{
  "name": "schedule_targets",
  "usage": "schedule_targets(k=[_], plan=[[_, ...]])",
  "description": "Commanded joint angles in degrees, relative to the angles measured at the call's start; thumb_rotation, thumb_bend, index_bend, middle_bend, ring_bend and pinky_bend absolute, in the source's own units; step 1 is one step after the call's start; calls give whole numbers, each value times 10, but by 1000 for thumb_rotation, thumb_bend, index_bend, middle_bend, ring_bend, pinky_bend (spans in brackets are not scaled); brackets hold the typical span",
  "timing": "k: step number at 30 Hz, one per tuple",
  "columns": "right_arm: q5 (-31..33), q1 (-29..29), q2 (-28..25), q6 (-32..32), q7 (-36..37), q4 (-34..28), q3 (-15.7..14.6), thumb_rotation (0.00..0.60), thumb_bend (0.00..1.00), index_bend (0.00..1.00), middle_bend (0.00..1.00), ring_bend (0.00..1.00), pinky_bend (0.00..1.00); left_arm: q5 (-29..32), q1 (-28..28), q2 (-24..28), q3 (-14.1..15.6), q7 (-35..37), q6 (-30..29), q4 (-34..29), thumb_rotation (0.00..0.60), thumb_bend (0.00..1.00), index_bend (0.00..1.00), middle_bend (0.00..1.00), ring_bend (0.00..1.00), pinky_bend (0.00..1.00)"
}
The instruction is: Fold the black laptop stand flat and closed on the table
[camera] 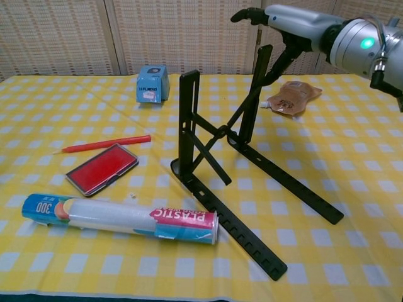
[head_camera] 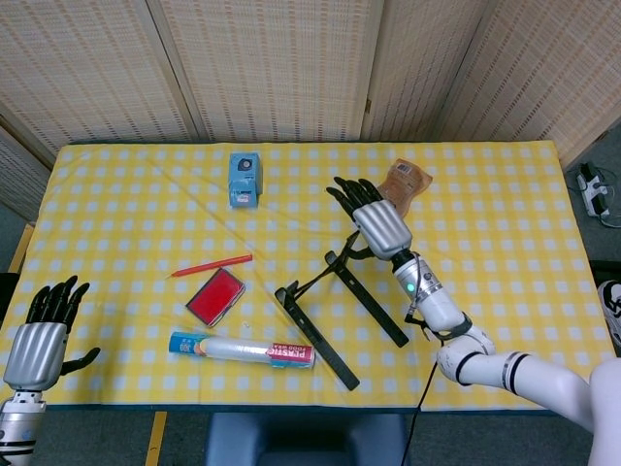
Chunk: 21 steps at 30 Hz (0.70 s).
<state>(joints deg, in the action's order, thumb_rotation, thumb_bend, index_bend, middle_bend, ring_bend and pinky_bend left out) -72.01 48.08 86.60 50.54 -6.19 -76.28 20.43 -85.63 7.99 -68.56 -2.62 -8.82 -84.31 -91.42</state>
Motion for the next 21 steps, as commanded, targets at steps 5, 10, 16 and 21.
schedule_targets(k=[5, 10, 16, 21], plan=[[43, 38, 23, -12, -43, 35, 15, 600, 187, 0, 0, 11, 0, 0, -1, -2, 1, 0, 1, 1, 600, 181, 0, 0, 0, 0], [73, 57, 37, -19, -63, 56, 21, 600, 189, 0, 0, 13, 0, 1, -3, -2, 2, 2, 0, 3, 600, 181, 0, 0, 0, 0], [104, 80, 54, -28, -79, 83, 27, 600, 187, 0, 0, 13, 0, 0, -5, -3, 3, 4, -2, 5, 600, 181, 0, 0, 0, 0], [109, 89, 56, -24, -86, 84, 23, 600, 188, 0, 0, 13, 0, 2, -7, -3, 3, 7, -3, 7, 600, 181, 0, 0, 0, 0]])
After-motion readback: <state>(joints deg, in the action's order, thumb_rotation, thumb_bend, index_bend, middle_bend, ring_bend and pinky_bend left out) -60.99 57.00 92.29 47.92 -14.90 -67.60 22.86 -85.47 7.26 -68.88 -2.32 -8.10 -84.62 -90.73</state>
